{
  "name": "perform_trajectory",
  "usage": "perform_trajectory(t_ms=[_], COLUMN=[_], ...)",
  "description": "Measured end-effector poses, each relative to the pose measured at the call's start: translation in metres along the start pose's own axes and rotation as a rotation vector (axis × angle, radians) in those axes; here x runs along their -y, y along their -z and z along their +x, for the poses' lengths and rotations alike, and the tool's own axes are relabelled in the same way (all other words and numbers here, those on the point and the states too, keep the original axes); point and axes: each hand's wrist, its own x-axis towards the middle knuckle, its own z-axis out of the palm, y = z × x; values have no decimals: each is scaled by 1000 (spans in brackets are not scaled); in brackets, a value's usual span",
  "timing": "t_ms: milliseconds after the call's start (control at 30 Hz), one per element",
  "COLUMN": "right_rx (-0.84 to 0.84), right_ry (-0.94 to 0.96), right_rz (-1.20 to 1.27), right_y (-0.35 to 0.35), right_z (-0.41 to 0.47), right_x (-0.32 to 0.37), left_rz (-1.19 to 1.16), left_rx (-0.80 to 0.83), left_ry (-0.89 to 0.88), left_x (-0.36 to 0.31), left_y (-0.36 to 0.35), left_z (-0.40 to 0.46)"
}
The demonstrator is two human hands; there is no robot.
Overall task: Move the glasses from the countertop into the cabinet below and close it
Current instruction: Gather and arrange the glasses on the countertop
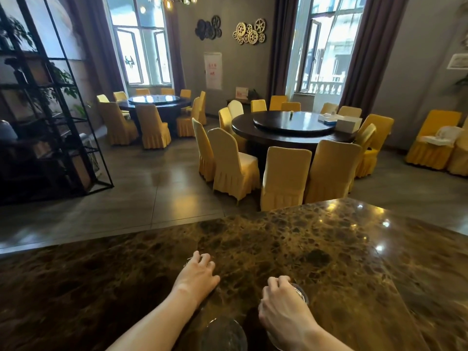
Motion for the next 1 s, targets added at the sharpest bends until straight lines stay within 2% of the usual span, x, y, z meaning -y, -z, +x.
perform_trajectory(t_ms=[133, 233, 300, 433, 500, 567, 633, 767, 1000], right_rx=[-14, -103, -225, -518, -625, -692, -743, -767, -768], right_ry=[12, -71, -160, -455, -513, -491, -488, -482, -456], right_rz=[13, 162, 422, 1121, 1485, 1707, 1811, 1886, 1880], right_y=[3, -3, -12, -34, -42, -50, -55, -65, -74], right_z=[-3, -8, -16, -25, -18, -9, -2, 6, 13], right_x=[-4, -17, -29, -28, -17, -5, 6, 20, 26], left_rz=[52, -98, -393, -1268, -1657, -1880, -1896, -1730, -1593], left_rx=[-32, -110, -246, -583, -644, -633, -574, -449, -387], left_ry=[-7, 70, 200, 514, 629, 670, 630, 556, 593], left_x=[0, 8, 13, 18, 15, 9, 0, -15, -26], left_y=[-5, -1, 1, 7, 7, 5, 2, -1, -19], left_z=[1, -10, -23, -49, -53, -52, -49, -40, -28])
